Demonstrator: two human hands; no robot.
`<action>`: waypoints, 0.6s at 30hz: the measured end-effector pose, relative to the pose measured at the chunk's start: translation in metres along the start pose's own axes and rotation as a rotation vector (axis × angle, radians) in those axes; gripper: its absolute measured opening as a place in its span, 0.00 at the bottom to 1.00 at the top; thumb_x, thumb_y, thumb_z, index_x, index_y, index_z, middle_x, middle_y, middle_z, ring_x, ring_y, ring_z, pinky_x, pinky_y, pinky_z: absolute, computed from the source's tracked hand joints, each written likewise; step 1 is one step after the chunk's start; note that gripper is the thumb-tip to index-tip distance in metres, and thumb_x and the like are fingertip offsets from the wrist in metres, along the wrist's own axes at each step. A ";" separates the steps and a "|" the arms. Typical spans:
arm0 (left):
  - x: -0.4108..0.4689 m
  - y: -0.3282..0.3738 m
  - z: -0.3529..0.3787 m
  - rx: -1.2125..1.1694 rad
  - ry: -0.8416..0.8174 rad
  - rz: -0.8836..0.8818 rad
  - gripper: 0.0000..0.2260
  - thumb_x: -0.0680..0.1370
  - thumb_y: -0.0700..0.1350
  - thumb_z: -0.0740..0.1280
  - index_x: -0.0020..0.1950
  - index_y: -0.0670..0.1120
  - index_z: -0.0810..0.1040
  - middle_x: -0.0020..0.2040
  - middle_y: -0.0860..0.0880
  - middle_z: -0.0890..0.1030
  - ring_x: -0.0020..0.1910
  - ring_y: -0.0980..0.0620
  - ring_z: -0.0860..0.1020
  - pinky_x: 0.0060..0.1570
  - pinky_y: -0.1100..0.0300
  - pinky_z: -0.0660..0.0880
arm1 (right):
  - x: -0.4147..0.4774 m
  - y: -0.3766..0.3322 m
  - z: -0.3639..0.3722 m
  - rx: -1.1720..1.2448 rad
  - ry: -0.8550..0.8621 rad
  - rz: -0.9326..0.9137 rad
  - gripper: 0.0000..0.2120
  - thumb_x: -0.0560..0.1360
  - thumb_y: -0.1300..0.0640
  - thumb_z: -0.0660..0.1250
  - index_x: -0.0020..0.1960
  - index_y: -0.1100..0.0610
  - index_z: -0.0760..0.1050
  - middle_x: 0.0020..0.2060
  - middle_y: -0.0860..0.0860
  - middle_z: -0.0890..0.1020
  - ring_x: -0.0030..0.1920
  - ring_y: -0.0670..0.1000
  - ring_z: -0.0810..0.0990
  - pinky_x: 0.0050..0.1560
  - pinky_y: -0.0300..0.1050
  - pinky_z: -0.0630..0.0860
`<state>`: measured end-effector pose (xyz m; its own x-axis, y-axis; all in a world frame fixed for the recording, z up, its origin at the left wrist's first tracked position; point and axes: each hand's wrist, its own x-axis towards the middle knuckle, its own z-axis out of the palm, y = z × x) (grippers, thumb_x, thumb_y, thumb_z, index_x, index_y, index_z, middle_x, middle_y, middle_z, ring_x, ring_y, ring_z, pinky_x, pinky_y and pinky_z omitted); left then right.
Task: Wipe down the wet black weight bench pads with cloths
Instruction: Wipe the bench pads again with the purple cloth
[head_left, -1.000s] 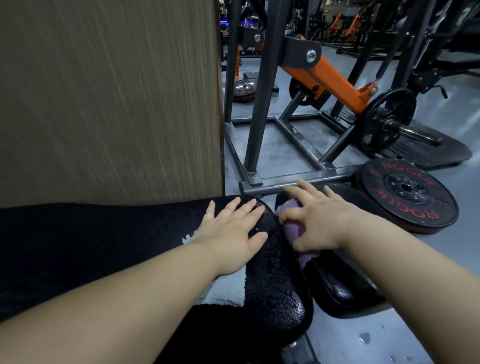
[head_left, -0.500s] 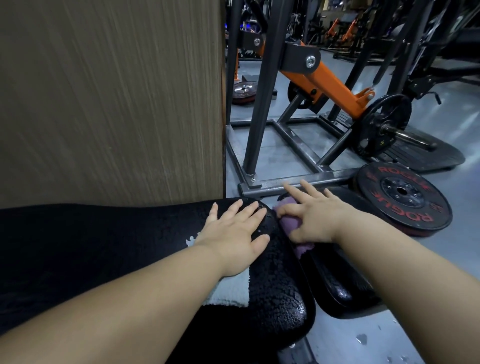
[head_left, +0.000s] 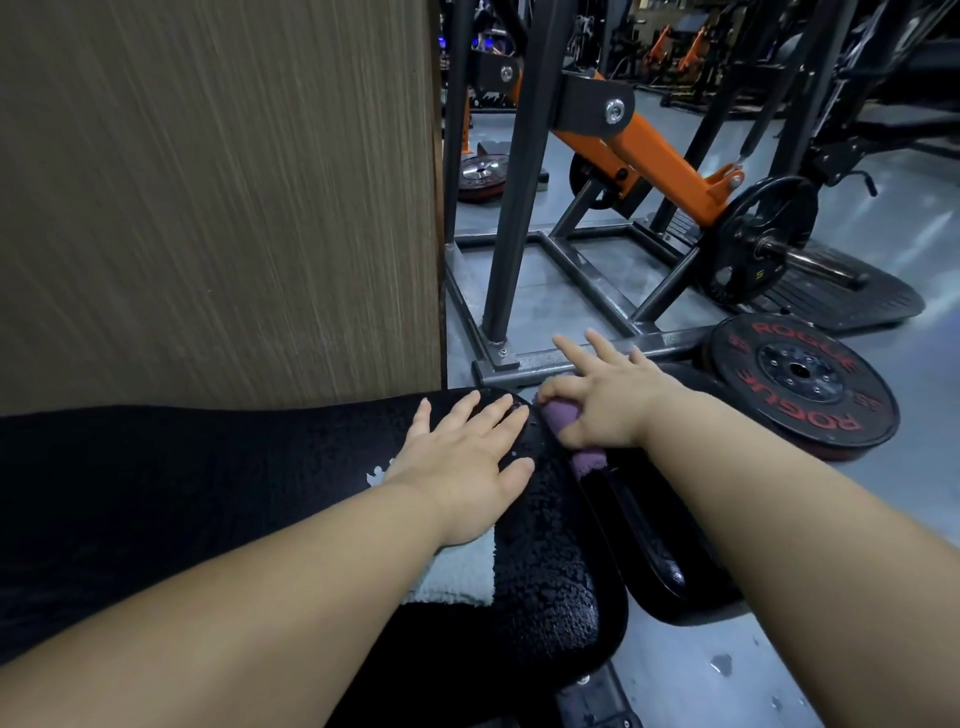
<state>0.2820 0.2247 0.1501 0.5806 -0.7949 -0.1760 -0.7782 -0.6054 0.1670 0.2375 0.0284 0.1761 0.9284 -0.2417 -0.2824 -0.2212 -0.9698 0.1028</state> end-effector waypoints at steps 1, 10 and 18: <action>0.000 0.000 0.000 -0.002 0.002 0.001 0.26 0.82 0.60 0.45 0.79 0.58 0.42 0.79 0.60 0.41 0.78 0.55 0.37 0.74 0.41 0.36 | -0.001 0.000 0.001 0.004 -0.001 0.000 0.27 0.70 0.41 0.63 0.67 0.31 0.60 0.77 0.45 0.38 0.76 0.55 0.34 0.73 0.65 0.43; 0.001 -0.002 0.001 -0.007 0.002 0.014 0.26 0.83 0.60 0.44 0.79 0.58 0.42 0.79 0.59 0.41 0.78 0.54 0.37 0.74 0.40 0.36 | -0.120 -0.001 0.039 -0.040 0.009 -0.089 0.31 0.62 0.32 0.54 0.65 0.33 0.57 0.76 0.42 0.37 0.75 0.53 0.31 0.75 0.57 0.42; -0.001 -0.001 0.001 -0.003 0.014 0.007 0.25 0.83 0.59 0.44 0.79 0.58 0.42 0.79 0.59 0.42 0.78 0.55 0.38 0.75 0.42 0.36 | -0.056 0.001 0.012 0.063 0.026 -0.015 0.27 0.68 0.38 0.64 0.65 0.30 0.60 0.77 0.44 0.36 0.76 0.54 0.32 0.74 0.63 0.41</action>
<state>0.2823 0.2258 0.1489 0.5783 -0.7996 -0.1617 -0.7815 -0.5999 0.1714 0.1820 0.0404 0.1802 0.9390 -0.2266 -0.2587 -0.2245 -0.9737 0.0381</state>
